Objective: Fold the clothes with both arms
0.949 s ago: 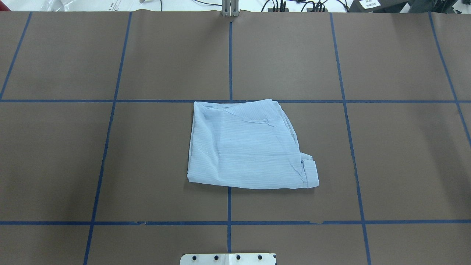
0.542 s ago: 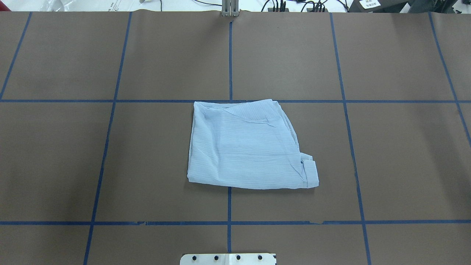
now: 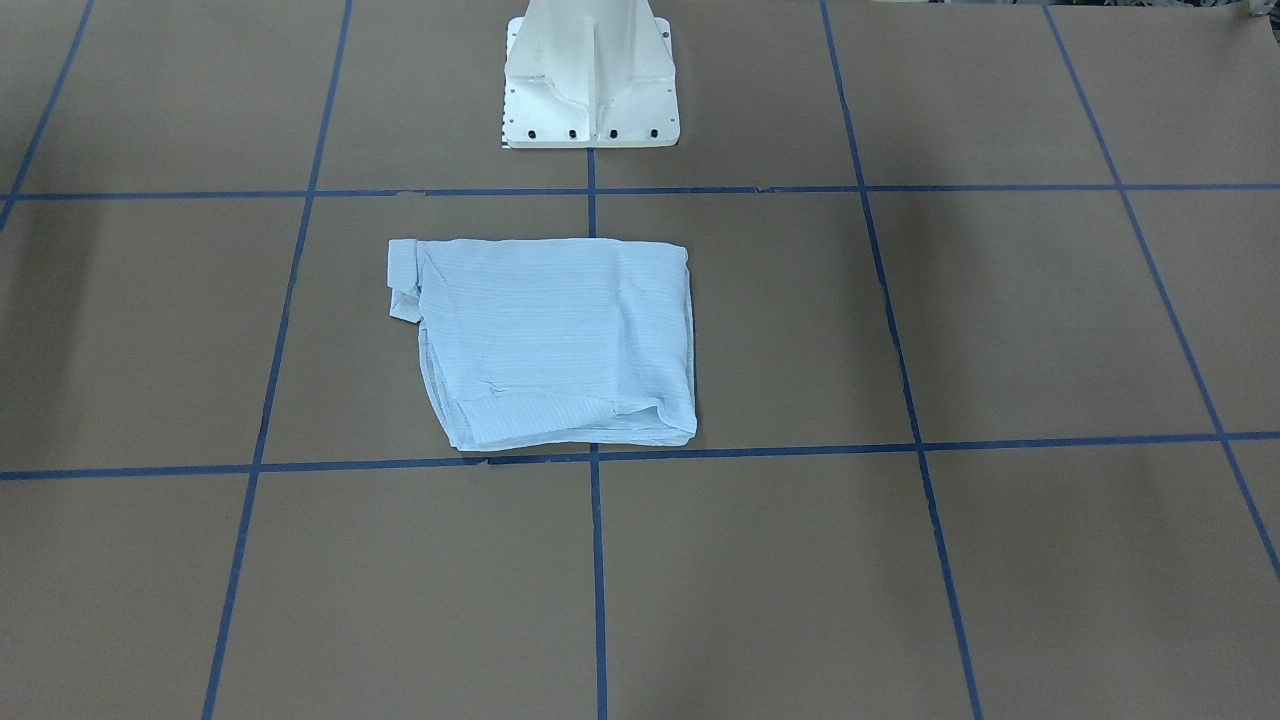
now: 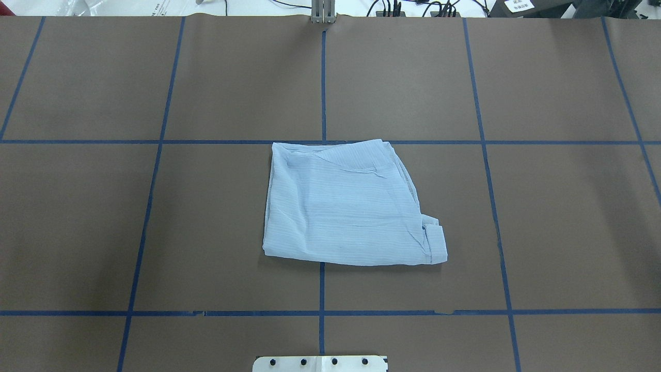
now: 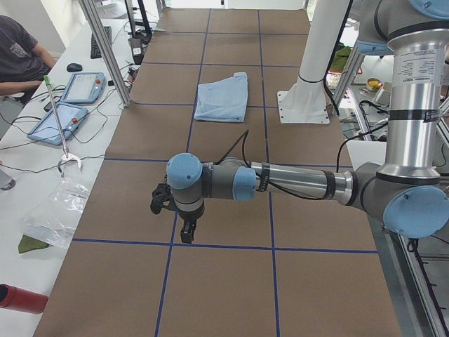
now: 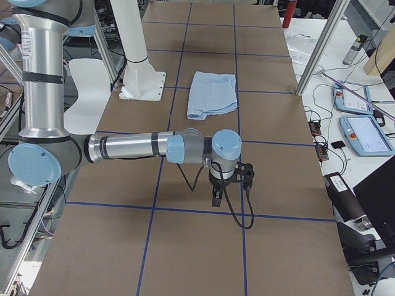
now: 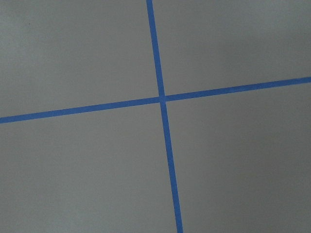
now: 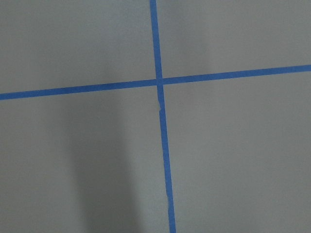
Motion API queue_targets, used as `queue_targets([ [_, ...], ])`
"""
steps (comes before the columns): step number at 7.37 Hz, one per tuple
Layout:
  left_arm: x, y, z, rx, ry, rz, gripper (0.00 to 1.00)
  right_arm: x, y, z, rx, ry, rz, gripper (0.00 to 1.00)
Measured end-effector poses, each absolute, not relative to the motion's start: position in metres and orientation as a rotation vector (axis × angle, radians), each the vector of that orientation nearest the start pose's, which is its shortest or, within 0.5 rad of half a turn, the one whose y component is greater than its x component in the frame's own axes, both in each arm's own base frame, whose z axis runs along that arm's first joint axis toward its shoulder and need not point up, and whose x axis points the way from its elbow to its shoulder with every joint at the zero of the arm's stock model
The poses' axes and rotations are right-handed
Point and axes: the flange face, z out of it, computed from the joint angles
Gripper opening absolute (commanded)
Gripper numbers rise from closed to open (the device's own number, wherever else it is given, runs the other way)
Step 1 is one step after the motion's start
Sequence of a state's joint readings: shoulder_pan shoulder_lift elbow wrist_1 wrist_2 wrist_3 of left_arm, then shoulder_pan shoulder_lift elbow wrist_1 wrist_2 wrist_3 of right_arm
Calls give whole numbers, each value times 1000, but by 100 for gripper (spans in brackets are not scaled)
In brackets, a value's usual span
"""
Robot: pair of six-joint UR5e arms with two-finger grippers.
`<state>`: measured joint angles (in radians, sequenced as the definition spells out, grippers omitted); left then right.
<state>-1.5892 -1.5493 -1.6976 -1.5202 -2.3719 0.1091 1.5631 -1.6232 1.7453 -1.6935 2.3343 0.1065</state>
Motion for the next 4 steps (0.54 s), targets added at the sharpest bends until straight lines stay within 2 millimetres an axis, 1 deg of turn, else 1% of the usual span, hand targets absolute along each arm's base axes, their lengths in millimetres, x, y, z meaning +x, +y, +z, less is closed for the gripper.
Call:
queue_targets([
  [4,-71,-483,609,83,808,58,100,61,-468,610,-43,-761,94,100],
])
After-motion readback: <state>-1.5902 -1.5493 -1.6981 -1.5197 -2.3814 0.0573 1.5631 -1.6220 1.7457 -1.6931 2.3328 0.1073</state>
